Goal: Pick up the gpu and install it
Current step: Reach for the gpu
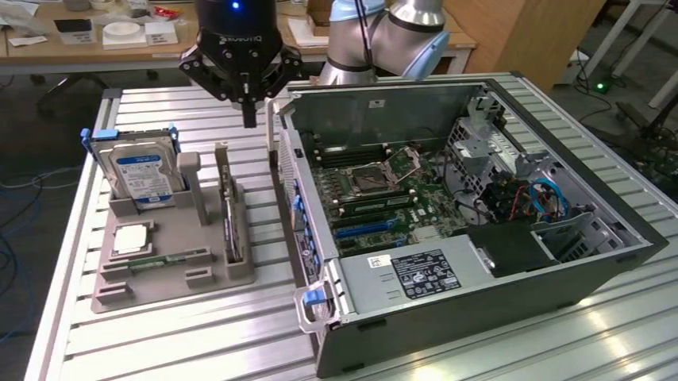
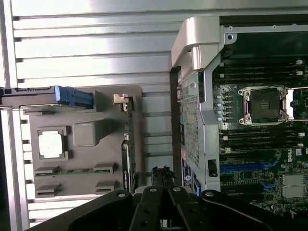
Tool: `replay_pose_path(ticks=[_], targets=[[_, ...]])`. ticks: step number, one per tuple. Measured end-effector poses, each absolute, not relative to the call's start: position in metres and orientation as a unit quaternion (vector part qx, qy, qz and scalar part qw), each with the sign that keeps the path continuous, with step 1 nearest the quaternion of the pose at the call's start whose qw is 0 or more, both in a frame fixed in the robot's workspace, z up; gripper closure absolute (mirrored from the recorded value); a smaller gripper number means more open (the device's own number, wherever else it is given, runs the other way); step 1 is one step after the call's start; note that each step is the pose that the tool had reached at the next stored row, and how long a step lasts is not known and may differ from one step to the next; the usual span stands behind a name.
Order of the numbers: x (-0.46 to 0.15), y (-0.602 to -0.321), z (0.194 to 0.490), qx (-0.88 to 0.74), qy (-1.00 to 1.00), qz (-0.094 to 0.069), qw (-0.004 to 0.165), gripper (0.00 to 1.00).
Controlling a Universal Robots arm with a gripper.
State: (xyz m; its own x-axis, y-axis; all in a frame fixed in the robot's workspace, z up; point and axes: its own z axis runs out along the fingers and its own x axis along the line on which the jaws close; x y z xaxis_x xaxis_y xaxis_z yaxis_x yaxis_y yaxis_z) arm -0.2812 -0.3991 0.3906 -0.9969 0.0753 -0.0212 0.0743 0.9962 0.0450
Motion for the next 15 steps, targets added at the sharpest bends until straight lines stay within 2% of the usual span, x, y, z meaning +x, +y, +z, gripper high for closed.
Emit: replay_pose_path(ticks=[15], targets=[[-0.296,-0.399,0.39,0.037,0.999,0.022,0.011,0.89]])
